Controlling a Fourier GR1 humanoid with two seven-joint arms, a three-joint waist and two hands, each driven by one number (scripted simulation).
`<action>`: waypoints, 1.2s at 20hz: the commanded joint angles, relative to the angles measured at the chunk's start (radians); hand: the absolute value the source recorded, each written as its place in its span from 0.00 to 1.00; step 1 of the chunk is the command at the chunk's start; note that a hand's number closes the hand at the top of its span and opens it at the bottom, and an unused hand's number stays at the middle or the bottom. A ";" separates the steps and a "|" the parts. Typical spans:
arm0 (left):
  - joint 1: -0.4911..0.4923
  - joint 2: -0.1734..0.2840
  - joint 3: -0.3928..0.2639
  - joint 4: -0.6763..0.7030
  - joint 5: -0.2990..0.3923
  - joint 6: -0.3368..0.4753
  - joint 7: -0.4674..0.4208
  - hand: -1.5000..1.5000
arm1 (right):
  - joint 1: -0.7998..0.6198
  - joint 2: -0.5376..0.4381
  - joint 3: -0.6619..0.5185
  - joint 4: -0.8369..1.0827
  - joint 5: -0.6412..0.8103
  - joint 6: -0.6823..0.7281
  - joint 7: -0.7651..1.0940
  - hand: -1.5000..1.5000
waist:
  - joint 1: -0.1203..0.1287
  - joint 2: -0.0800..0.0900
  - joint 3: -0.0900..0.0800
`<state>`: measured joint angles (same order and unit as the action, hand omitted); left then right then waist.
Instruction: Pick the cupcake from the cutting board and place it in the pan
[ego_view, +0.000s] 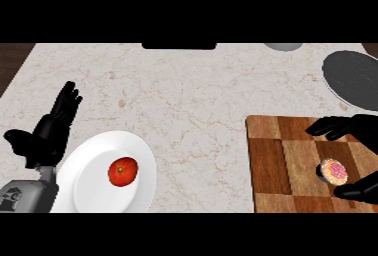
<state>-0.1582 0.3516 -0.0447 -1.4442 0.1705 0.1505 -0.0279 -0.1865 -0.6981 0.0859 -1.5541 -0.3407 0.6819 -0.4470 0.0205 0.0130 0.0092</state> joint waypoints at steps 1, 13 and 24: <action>-0.042 -0.031 -0.016 -0.015 0.000 0.017 0.022 0.50 | -0.086 -0.134 -0.125 0.125 0.042 0.170 -0.222 0.00 | 0.008 0.006 0.002; -0.075 -0.036 -0.016 -0.001 0.010 0.004 0.059 0.50 | -0.207 -0.476 -0.080 0.135 0.264 0.200 -0.416 0.00 | 0.034 0.005 -0.003; -0.107 -0.042 -0.017 0.000 -0.007 0.014 0.084 0.50 | -0.250 -0.518 0.103 0.125 0.345 0.033 -0.572 0.00 | 0.034 0.001 -0.007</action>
<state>-0.2536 0.3082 -0.0636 -1.4422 0.1618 0.1671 0.0409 -0.4103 -1.2001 0.1354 -1.4580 -0.0088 0.5265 -0.8040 0.0510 0.0150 0.0032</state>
